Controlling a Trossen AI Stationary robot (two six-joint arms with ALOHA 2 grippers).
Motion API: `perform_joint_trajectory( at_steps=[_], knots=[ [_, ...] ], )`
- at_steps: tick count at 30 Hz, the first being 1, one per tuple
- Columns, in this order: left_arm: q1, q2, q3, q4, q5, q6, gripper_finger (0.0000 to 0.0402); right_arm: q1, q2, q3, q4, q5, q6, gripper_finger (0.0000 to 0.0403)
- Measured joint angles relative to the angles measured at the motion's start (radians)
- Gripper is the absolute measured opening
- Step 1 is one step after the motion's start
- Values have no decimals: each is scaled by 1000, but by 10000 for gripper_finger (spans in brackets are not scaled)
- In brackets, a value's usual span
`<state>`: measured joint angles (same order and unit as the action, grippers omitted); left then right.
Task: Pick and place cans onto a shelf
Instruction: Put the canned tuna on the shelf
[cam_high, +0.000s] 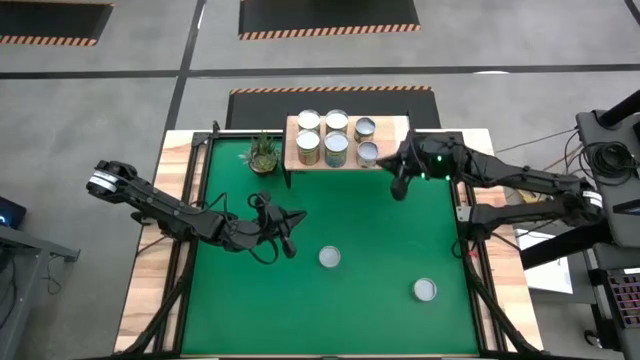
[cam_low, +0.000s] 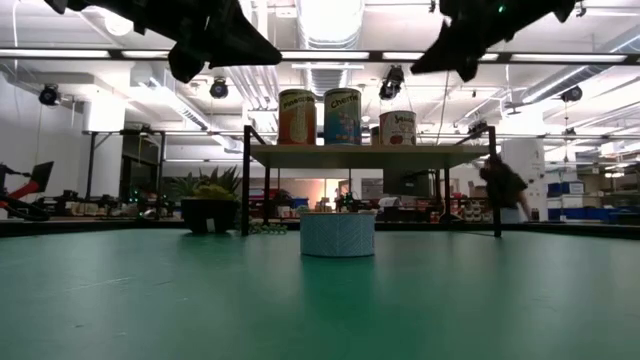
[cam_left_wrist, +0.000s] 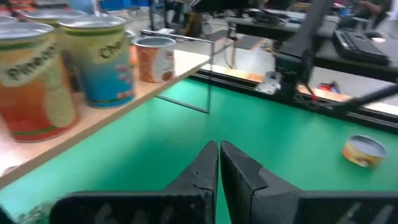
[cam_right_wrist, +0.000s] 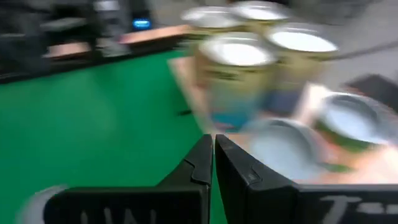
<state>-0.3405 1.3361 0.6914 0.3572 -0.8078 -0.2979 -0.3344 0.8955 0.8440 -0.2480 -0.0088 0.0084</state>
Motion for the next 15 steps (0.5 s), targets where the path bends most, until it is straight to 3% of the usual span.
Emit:
perform_joint_trajectory(
  at_steps=[3, 10, 15],
  knots=[
    [0, 0, 0, -2, 86, 27, 0, 104, 4, 0, 3, -52, 24, 9],
    [-1, 0, 59, -123, 421, 163, 0, 391, 76, 0, -5, -45, 134, 9],
    [-4, 0, 97, -336, 487, 140, 0, 538, 186, -1, -92, -35, 218, 9]
  ],
)
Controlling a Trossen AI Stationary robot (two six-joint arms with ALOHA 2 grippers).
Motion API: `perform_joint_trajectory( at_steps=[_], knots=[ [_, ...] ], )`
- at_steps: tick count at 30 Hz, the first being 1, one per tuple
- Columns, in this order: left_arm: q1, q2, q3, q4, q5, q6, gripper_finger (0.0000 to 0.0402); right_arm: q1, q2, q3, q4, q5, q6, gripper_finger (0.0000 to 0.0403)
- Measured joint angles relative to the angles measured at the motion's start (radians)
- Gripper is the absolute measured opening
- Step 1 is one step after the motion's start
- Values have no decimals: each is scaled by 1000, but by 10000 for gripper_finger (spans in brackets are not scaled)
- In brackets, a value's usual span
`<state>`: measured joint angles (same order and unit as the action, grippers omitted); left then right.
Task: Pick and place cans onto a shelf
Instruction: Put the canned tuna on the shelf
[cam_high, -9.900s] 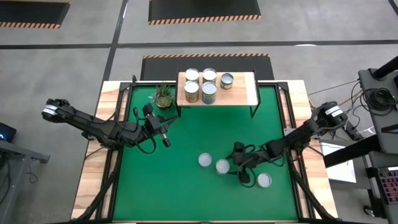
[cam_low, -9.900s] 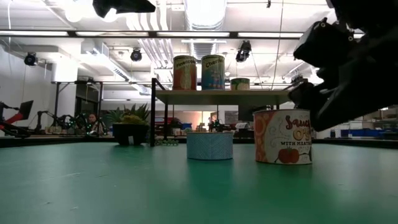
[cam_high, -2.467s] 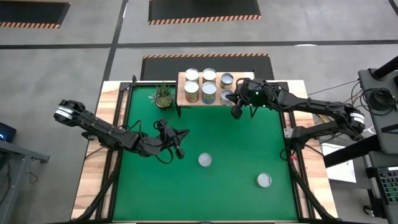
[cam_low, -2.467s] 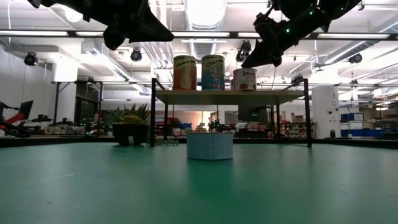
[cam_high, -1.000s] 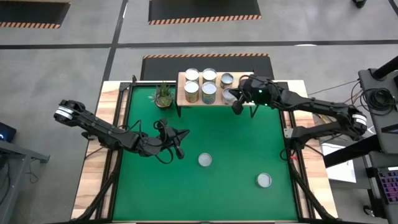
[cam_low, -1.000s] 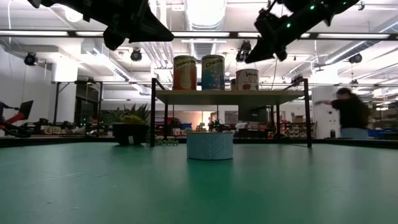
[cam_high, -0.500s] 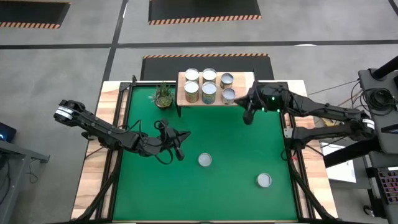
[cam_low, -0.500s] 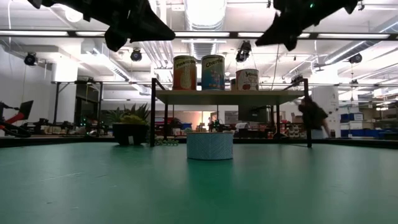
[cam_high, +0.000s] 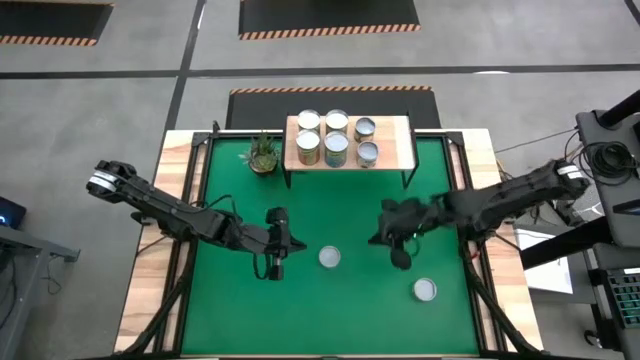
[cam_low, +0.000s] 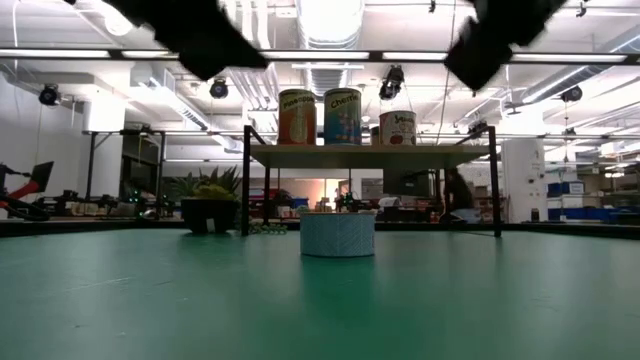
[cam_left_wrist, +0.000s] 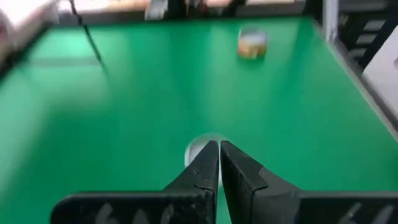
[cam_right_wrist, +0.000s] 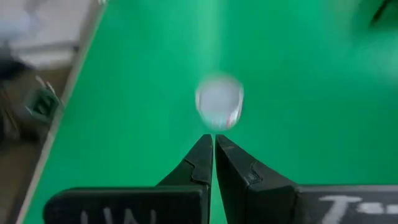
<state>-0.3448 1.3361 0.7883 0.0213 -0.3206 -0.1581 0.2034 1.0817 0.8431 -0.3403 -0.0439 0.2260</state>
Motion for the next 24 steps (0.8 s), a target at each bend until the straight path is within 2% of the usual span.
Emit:
perform_joint_trajectory(
  at_steps=[4, 8, 13, 18, 24],
  knots=[
    [-15, 0, -31, -33, 0, -83, 0, 94, 129, -22, -24, 86, 76, 9],
    [-39, 25, -91, 45, 1, -107, 0, 141, 252, -36, 47, 199, 112, 9],
    [-45, 116, -106, 161, 0, -80, 0, 146, 369, -31, 184, 206, 117, 26],
    [-45, 230, -65, 164, -1, -20, 0, 140, 451, -9, 214, 224, 118, 79],
    [-45, 321, -46, 166, -1, -20, 0, 134, 516, 9, 228, 284, 125, 181]
  ],
)
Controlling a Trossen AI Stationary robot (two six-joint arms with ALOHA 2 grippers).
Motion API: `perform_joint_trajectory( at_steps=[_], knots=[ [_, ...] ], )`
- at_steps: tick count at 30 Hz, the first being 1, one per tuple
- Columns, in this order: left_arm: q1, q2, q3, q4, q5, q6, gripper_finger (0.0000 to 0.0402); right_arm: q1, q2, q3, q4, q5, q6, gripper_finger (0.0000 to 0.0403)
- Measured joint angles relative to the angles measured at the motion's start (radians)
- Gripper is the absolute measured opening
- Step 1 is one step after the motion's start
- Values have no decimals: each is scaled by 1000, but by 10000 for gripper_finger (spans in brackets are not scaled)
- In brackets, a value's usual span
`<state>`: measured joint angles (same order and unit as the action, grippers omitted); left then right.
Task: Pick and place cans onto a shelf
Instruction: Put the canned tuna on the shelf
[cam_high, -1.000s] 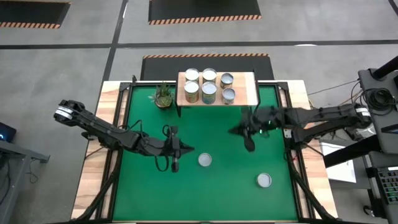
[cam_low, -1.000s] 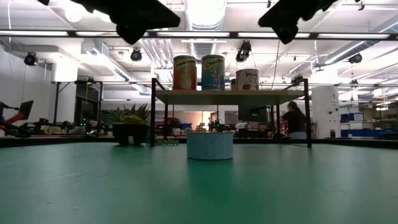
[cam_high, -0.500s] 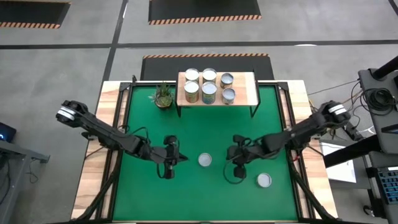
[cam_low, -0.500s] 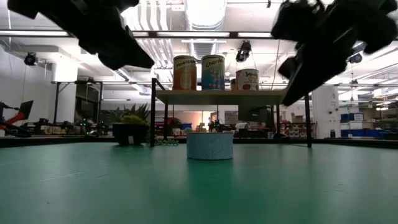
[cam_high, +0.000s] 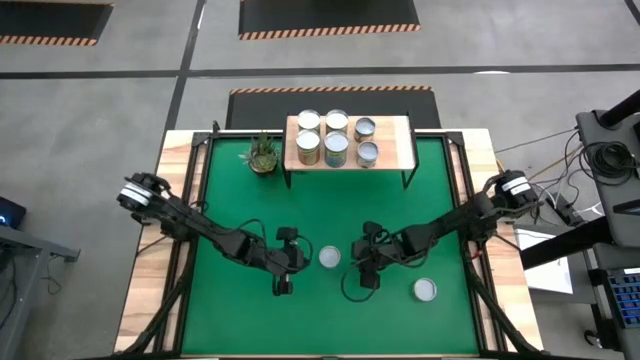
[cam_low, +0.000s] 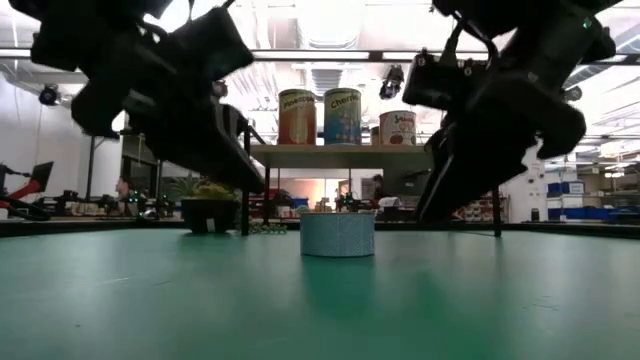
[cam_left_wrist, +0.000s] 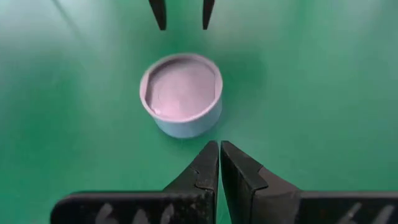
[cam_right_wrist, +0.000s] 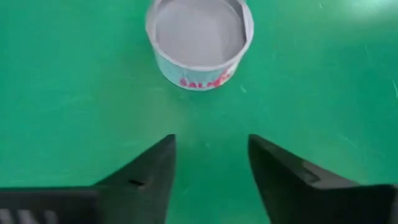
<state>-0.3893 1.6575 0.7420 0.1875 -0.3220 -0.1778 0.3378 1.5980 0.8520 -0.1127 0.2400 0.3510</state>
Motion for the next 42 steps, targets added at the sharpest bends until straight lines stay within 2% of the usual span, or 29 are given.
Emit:
perform_joint_trajectory(
  at_steps=[7, 13, 28, 36, 42],
  knots=[
    [3, 40, 0, -1, -13, -13, 0, -5, 75, 3, 98, 25, -41, 291],
    [3, 53, 0, 9, -35, -26, 0, -32, 148, 3, 269, 23, -80, 333],
    [3, 55, 0, 36, -46, -49, 0, -55, 210, 4, 501, -4, -162, 326],
    [3, 55, 0, 58, -82, -45, 0, -61, 220, 4, 515, -4, -176, 324],
    [3, 53, 0, 59, -83, -37, 0, -62, 220, 4, 516, -9, -197, 268]
  ],
)
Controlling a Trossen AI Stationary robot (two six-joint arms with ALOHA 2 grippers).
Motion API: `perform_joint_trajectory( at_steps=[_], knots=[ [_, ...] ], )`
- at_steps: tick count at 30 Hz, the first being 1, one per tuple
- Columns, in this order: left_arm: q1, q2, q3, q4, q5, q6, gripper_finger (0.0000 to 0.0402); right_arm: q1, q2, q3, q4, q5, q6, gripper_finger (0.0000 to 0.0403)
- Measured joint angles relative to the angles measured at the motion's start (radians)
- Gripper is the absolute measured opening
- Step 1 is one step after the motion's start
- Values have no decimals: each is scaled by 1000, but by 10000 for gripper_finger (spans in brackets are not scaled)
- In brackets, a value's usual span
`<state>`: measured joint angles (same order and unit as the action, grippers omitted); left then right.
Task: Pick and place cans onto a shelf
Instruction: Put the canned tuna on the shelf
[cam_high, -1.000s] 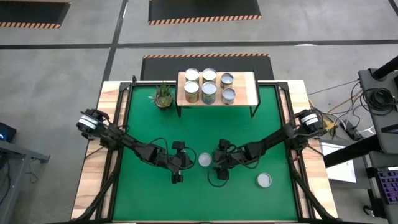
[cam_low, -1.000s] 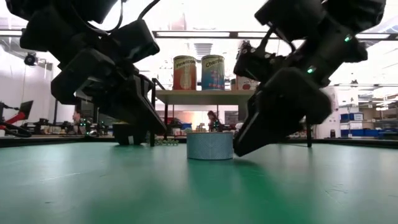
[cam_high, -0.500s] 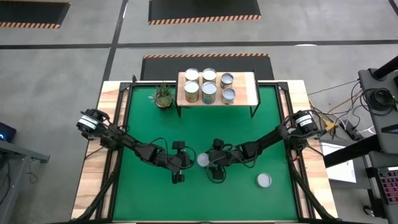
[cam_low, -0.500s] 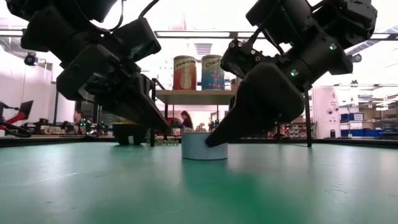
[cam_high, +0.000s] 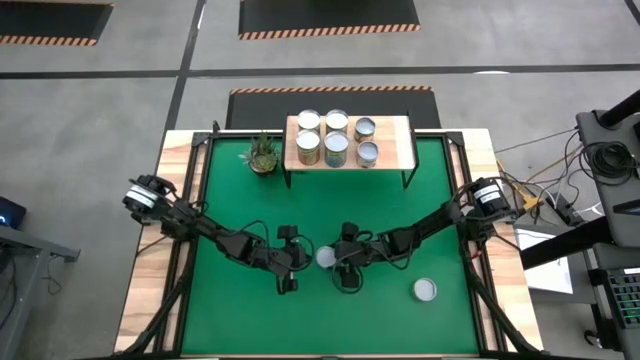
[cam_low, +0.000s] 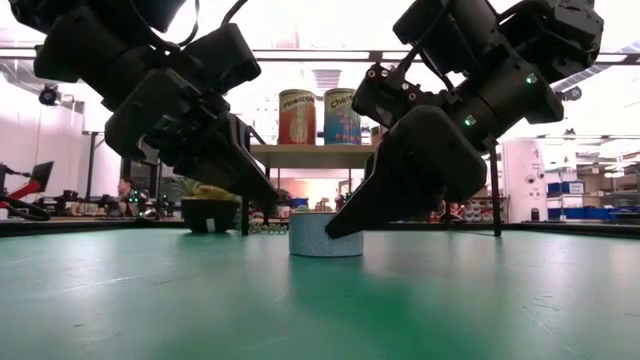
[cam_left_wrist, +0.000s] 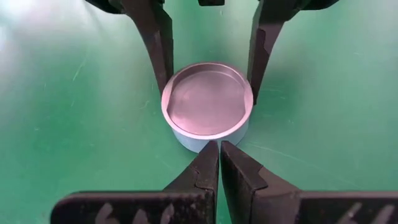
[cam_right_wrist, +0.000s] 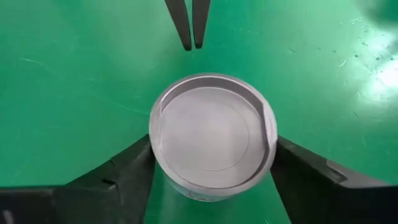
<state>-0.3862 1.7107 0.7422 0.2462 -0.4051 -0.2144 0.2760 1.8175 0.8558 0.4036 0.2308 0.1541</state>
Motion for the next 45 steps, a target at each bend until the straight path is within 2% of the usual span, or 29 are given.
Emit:
perform_joint_trajectory(
  at_steps=[3, 6, 9, 14, 18, 21, 25, 28, 33, 40, 45],
  knots=[
    [0, -7, 0, 0, 0, 28, 0, 0, -2, 1, -1, -2, -6, 248],
    [0, -28, 0, 0, 0, 49, 0, 0, -32, 1, -47, -7, -9, 250],
    [-2, -60, 0, 0, 0, 71, 0, 0, -115, 1, -162, -6, -10, 267],
    [-6, -119, 0, 1, 0, 110, 0, -1, -344, 1, -397, 13, -9, 273],
    [-6, -143, 0, 1, -2, 124, 0, -23, -581, 1, -571, 141, 9, 269],
    [-6, -143, 0, -1, -5, 128, 0, -77, -753, 1, -665, 222, 21, 269],
    [-5, -129, 0, 1, -5, 128, 0, -224, -948, 1, -743, 224, 68, 267],
    [-3, -121, 0, 10, -6, 133, 0, -368, -1023, 1, -807, 193, 60, 266],
    [-3, -120, 0, 11, -6, 136, 0, -607, -1035, 1, -856, 149, 55, 266],
    [-3, -120, 0, 14, -6, 136, 0, -865, -901, 1, -801, 34, 25, 265],
    [-3, -120, -1, 13, -6, 136, 0, -978, -798, 1, -763, -158, 6, 271]
  ],
)
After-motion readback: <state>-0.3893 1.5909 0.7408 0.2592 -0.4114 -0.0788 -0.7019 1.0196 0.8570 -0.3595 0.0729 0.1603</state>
